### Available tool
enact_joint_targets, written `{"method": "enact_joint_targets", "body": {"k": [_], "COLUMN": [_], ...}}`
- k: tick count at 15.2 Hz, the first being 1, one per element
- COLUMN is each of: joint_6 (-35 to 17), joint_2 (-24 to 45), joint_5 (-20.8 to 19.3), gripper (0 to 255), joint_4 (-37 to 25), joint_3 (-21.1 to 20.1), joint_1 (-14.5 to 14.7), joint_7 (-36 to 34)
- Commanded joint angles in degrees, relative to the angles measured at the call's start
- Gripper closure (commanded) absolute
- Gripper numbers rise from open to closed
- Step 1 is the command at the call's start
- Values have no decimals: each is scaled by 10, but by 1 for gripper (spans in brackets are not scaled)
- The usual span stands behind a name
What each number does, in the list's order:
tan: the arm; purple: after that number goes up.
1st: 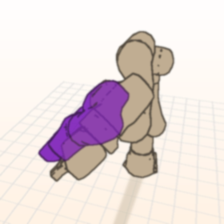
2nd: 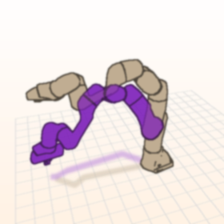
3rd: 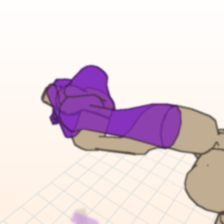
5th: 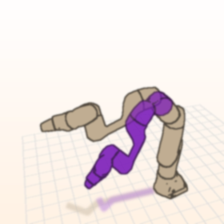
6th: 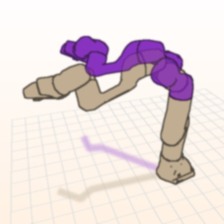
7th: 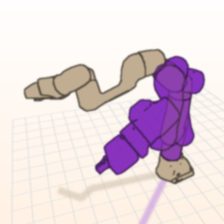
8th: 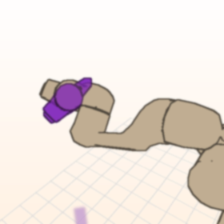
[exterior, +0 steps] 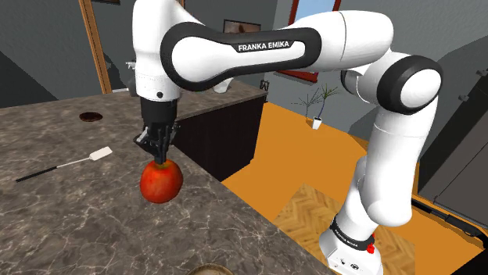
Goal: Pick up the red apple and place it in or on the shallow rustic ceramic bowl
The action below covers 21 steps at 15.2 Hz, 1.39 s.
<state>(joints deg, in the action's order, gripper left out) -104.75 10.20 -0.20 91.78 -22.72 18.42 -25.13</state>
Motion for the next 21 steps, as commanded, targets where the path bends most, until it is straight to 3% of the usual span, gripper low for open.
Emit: {"method": "enact_joint_targets", "body": {"k": [1, 10, 21], "joint_6": [-1, 2, 22], "joint_2": [-31, -149, -241], "joint_5": [10, 56, 102], "gripper": [255, 255, 255], "joint_4": [29, 130, 181], "joint_3": [-7, -45, -99], "joint_1": [5, 41, 93], "joint_7": [-12, -79, -174]}}
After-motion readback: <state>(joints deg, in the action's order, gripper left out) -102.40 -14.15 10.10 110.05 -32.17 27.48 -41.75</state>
